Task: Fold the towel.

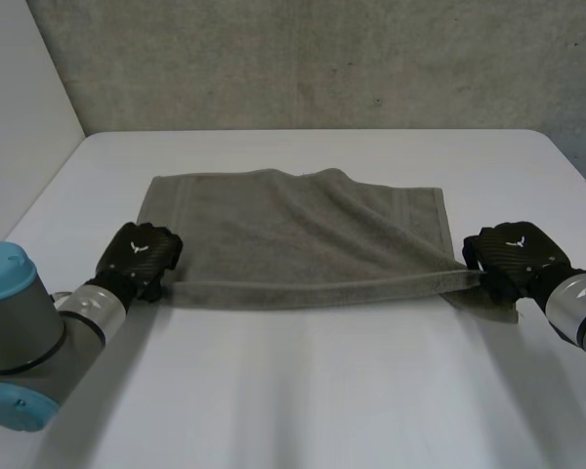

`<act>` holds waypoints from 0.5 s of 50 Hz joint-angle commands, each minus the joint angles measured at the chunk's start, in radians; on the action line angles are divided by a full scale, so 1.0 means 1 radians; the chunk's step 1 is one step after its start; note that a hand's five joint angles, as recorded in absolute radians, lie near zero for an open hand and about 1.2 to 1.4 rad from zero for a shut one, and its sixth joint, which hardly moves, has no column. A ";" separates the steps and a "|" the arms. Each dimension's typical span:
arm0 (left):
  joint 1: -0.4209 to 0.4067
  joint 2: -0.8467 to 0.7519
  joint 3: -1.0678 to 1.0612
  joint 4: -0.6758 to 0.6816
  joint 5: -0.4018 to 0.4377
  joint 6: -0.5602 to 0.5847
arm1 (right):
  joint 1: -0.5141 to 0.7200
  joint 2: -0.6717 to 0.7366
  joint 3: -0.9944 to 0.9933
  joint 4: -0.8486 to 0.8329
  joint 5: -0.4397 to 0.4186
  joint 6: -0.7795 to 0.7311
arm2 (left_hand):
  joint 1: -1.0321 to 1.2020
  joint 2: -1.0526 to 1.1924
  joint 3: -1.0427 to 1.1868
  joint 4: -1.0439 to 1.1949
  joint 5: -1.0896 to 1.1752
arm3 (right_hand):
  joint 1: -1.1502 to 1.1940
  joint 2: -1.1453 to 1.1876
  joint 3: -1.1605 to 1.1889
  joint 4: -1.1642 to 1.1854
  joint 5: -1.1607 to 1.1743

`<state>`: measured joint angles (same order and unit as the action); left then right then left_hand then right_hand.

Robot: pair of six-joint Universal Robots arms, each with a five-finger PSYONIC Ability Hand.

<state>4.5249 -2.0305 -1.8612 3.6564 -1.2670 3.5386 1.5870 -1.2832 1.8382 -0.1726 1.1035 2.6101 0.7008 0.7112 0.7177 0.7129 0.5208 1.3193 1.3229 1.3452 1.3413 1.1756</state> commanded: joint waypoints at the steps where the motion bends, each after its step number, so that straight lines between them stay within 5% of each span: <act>1: 0.005 0.015 0.016 -0.146 0.005 0.009 | 0.004 0.004 0.006 0.001 -0.001 -0.007 | -0.158 -0.168 -0.175 -0.170 -0.152 | 0.077 0.073 0.051 0.055 0.046; 15: 0.049 0.010 0.048 -0.179 -0.012 0.009 | -0.010 0.004 -0.010 0.001 -0.001 -0.004 | -0.173 -0.184 -0.190 -0.185 -0.168 | 0.077 0.073 0.051 0.055 0.046; 25: 0.059 -0.002 0.059 -0.182 -0.012 0.009 | -0.004 0.025 -0.011 0.001 -0.001 -0.011 | 0.326 0.315 0.309 0.314 0.331 | 0.077 0.073 0.051 0.055 0.046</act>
<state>4.5822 -2.0257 -1.8056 3.4785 -1.2798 3.5473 1.5782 -1.2723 1.8273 -0.1718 1.1029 2.6005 0.9175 0.9235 0.9213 0.9247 0.7371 1.3194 1.3229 1.3453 1.3413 1.1763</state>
